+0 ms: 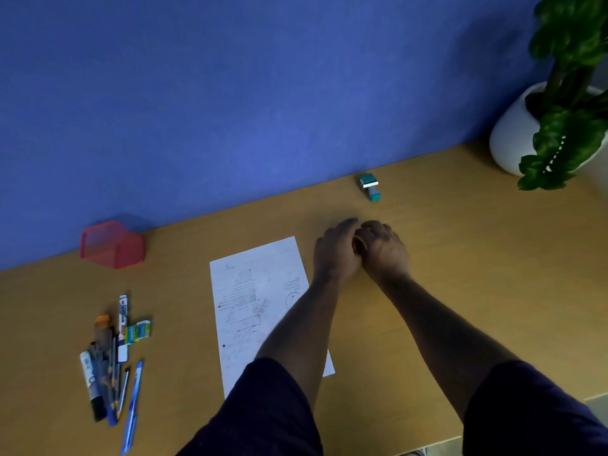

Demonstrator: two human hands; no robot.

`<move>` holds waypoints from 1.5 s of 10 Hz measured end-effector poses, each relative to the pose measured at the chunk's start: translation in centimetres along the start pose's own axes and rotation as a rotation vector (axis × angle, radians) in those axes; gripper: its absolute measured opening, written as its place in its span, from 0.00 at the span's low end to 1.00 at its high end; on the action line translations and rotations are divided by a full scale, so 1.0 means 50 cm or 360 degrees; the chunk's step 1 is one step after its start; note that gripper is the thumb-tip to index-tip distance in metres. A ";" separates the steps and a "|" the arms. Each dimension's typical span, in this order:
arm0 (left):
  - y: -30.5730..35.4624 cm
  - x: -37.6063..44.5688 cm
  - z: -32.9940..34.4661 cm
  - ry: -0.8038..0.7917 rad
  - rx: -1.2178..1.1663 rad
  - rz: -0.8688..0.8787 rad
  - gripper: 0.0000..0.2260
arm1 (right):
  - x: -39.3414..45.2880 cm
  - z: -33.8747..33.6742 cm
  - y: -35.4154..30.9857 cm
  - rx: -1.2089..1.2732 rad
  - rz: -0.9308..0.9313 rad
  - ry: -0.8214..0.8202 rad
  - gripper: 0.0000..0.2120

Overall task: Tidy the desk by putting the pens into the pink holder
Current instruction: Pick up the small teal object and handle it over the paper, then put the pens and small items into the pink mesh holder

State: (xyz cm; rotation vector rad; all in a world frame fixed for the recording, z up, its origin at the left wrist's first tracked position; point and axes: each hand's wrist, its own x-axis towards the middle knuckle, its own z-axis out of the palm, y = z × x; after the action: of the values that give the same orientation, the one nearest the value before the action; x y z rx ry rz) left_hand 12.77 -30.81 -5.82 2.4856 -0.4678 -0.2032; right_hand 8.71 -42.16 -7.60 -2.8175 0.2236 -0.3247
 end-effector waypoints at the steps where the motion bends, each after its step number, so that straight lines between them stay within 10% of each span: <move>1: -0.036 -0.057 -0.016 -0.0013 0.0060 0.0050 0.23 | -0.054 0.005 -0.041 0.0093 -0.0020 -0.0099 0.11; 7: -0.235 -0.396 -0.125 0.0282 0.0326 -0.0394 0.22 | -0.262 0.013 -0.262 0.0057 0.0222 -0.0404 0.17; 11: -0.288 -0.461 -0.143 0.0013 0.0428 -0.0807 0.34 | -0.271 0.017 -0.309 -0.0104 0.0359 -0.0521 0.24; 15: -0.379 -0.478 -0.212 0.0480 0.0377 -0.0804 0.15 | -0.257 0.055 -0.473 -0.0065 0.0016 -0.0398 0.12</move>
State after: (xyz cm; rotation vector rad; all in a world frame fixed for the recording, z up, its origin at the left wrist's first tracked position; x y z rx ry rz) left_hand -1.37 -1.80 -7.36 2.7628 0.2831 0.0360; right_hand -0.16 -16.71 -5.43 -2.8602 0.1909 0.0360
